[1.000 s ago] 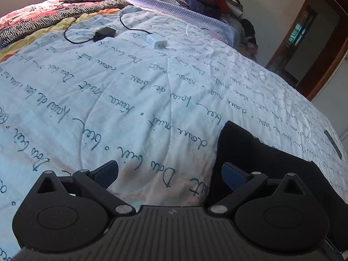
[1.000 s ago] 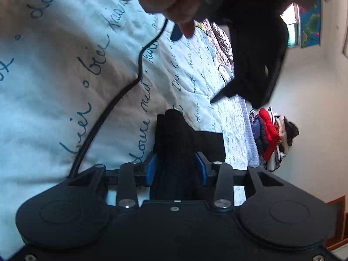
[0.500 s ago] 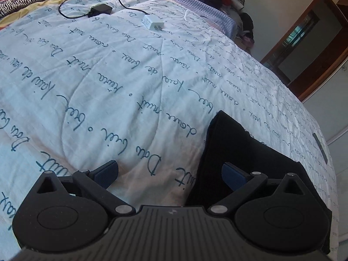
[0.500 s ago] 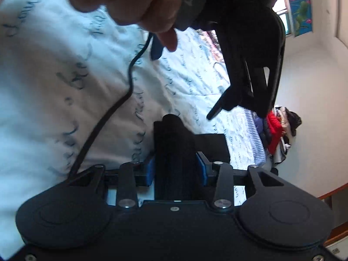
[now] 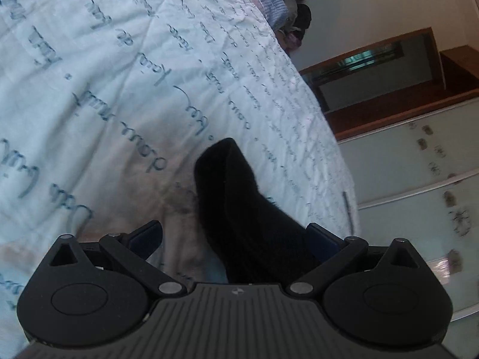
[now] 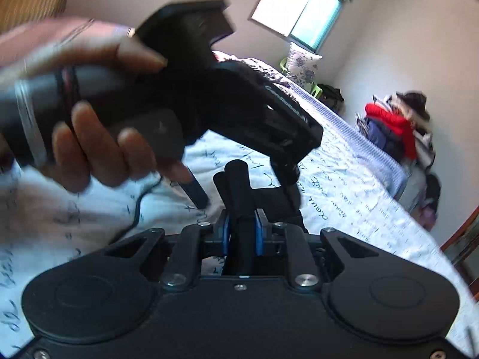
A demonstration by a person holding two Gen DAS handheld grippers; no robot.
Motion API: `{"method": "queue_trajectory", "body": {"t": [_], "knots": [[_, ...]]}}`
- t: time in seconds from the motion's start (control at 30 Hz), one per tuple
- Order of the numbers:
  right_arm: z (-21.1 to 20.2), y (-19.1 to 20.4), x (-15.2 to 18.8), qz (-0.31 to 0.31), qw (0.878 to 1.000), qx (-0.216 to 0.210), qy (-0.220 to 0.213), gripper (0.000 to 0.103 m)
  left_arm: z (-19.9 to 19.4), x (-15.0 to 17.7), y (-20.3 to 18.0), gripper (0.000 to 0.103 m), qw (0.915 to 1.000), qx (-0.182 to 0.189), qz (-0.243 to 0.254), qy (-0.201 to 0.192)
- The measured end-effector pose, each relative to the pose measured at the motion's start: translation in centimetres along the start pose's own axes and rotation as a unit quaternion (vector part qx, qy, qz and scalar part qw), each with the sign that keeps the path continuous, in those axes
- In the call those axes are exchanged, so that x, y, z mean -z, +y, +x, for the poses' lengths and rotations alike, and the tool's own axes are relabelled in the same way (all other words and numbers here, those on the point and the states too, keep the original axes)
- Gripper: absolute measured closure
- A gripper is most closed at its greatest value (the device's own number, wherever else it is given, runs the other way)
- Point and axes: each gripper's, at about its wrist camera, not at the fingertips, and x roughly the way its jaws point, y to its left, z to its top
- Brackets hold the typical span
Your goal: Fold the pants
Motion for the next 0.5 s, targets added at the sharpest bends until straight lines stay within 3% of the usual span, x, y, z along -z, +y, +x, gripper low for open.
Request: {"method": "queue_trajectory", "body": {"t": [0.07,0.1,0.13,0.2,0.27,0.37,0.43,0.5], "knots": [[-0.5,-0.6,0.1,0.028,1.000,-0.008,-0.006,0.087,1.6,-0.3,-0.2,0.004,0.9993,0.025,-0.022,0.015],[-0.6,-0.9,0.2,0.039,0.999,-0.013,-0.008,0.087,2.2,-0.3,-0.3,0.012,0.9992,0.028,-0.022,0.018],[-0.7,-1.0,0.3,0.047,0.999,-0.017,-0.010,0.087,2.7,-0.3,-0.5,0.033,0.9992,0.029,-0.021,0.016],[-0.5,-1.0,0.7,0.053,0.998,-0.020,-0.006,0.086,3.2,-0.2,-0.7,0.063,0.9994,0.019,-0.021,0.019],[-0.6,-1.2,0.9,0.061,0.997,-0.036,0.014,0.085,3.1,0.0,-1.1,0.078,0.9999,-0.010,-0.004,0.003],[-2.0,-2.4,1.2,0.096,0.994,-0.059,0.002,0.084,2.7,0.4,-1.4,0.082,0.9997,-0.017,0.016,-0.007],[-1.7,-4.7,1.9,0.157,0.986,-0.062,0.000,0.084,2.5,0.7,-1.8,0.082,0.9991,-0.024,0.031,-0.015],[-0.5,-5.9,2.7,0.196,0.980,-0.033,0.021,0.084,2.1,1.0,-2.6,0.082,0.9979,-0.038,0.047,-0.024]]}}
